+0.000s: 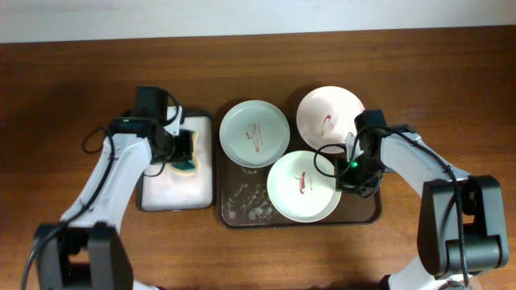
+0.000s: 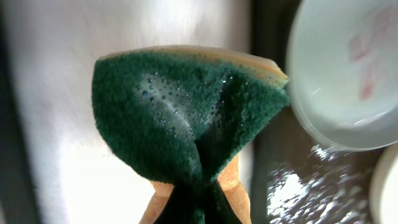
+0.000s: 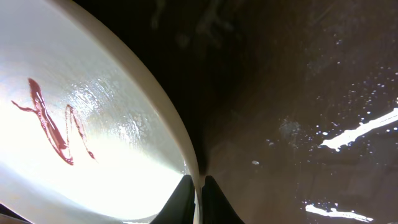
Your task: Clean dirty plates on tray and stack at the side
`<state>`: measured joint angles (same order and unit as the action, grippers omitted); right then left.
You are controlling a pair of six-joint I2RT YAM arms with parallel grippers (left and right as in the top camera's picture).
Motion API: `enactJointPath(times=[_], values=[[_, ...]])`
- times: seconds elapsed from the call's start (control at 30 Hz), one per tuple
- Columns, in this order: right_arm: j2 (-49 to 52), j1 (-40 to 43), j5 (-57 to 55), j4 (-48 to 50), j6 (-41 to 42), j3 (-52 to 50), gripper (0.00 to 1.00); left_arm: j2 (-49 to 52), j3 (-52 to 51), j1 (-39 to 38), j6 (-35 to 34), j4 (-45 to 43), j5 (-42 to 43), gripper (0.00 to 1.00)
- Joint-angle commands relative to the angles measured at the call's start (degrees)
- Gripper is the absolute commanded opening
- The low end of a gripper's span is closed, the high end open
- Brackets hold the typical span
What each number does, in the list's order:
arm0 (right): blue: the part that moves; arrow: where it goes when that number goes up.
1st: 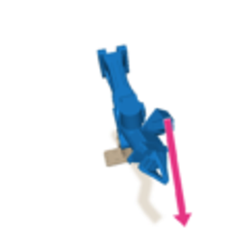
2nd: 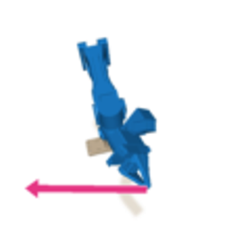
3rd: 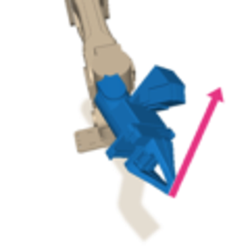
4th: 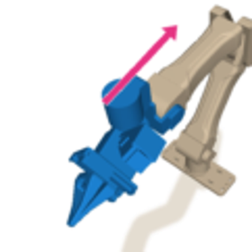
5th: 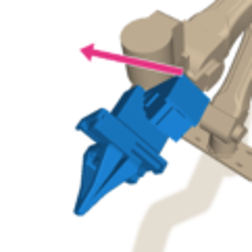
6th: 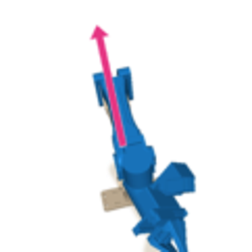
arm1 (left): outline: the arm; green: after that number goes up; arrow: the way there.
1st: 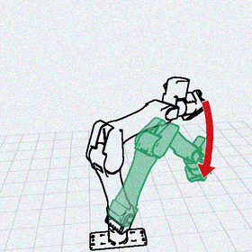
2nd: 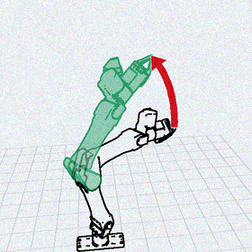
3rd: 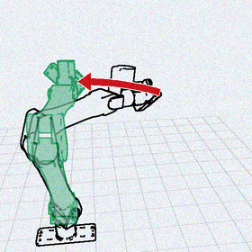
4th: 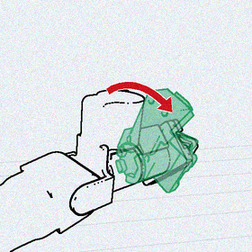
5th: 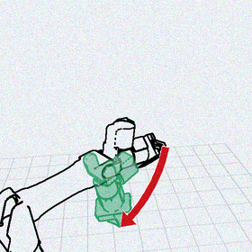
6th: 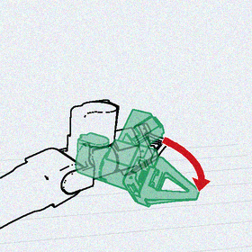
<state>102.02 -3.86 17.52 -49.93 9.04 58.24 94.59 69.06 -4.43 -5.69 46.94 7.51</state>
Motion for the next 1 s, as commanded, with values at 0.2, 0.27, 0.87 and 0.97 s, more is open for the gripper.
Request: enactJointPath(times=[0.2,0.27,0.87,0.97], values=[[0.6,-0.3,0.7,-0.2,0.5,0.7,0.09,-5.6,1.6,0.1,-0.7,-1.3,0.2,0.0],[0.6,-0.3,0.7,-0.2,0.5,0.7,0.08,-5.6,1.6,0.1,-0.7,-1.2,0.2,0.0],[0.6,-0.3,0.7,0.0,0.5,0.7,0.09,-5.5,-16.2,-2.4,-10.2,2.3,-3.6,0.0],[0.6,-0.3,0.7,0.0,0.5,0.7,0.09,-5.5,-16.2,-4.6,-10.1,3.4,-3.7,0.0]])
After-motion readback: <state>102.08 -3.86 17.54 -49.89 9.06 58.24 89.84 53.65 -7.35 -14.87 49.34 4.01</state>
